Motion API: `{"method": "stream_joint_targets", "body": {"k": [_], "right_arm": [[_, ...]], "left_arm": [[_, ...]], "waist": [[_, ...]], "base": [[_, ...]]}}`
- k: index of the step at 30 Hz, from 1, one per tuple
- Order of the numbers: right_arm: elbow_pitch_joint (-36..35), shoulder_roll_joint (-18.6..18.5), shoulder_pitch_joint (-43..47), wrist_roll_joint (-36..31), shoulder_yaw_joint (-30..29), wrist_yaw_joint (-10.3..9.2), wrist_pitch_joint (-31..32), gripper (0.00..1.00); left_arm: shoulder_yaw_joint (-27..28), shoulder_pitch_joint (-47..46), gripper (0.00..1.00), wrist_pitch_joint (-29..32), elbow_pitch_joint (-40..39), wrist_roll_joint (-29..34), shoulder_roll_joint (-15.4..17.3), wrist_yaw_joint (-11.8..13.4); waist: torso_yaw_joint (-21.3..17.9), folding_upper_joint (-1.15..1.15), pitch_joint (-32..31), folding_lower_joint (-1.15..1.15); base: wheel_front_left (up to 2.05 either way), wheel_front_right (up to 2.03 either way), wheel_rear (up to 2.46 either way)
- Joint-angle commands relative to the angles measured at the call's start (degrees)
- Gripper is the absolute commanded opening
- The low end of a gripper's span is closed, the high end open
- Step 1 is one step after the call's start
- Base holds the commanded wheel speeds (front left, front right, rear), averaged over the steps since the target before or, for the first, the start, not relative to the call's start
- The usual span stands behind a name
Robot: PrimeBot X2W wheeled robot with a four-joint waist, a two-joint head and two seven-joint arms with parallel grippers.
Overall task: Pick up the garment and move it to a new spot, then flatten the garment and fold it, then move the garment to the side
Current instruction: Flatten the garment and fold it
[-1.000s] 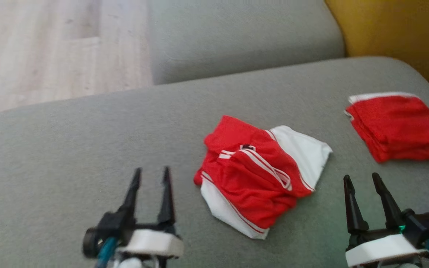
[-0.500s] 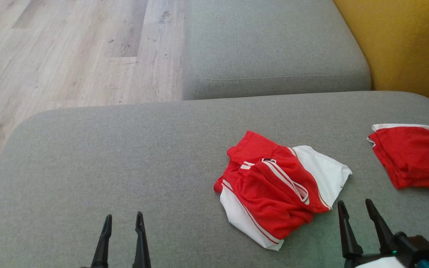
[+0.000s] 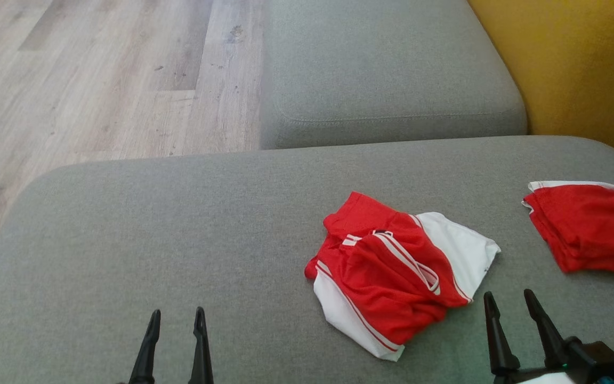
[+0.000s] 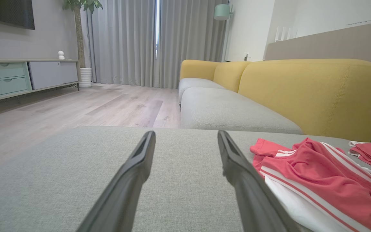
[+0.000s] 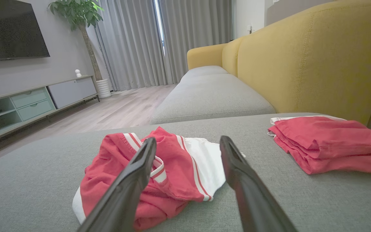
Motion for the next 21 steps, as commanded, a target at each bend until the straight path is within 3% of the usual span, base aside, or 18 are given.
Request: {"method": "stream_joint_targets", "body": {"k": [1, 17, 21], "right_arm": [[-2.0, -0.2, -1.6, -0.4, 1.0, 0.39, -0.6, 1.00], [-2.3, -0.1, -0.9, -0.9, 0.8, 0.39, -0.6, 1.00], [-2.3, -0.4, -1.0, -0.9, 1.0, 0.39, -0.6, 1.00]], "left_arm": [[1.8, -2.3, 1.00, -0.5, -1.6, 0.4, -0.4, -0.2], [0.5, -2.1, 1.00, -0.5, -0.9, 0.7, -0.4, 0.2], [0.0, -2.2, 1.00, -0.5, -1.0, 0.3, -0.5, -0.6]], "waist": [[0.0, 0.00, -0.1, 0.00], [-0.2, 0.00, -0.3, 0.00], [-0.7, 0.00, 0.0, 0.00]], "base": [[0.00, 0.00, 0.00], [0.00, 0.00, 0.00], [0.00, 0.00, 0.00]]}}
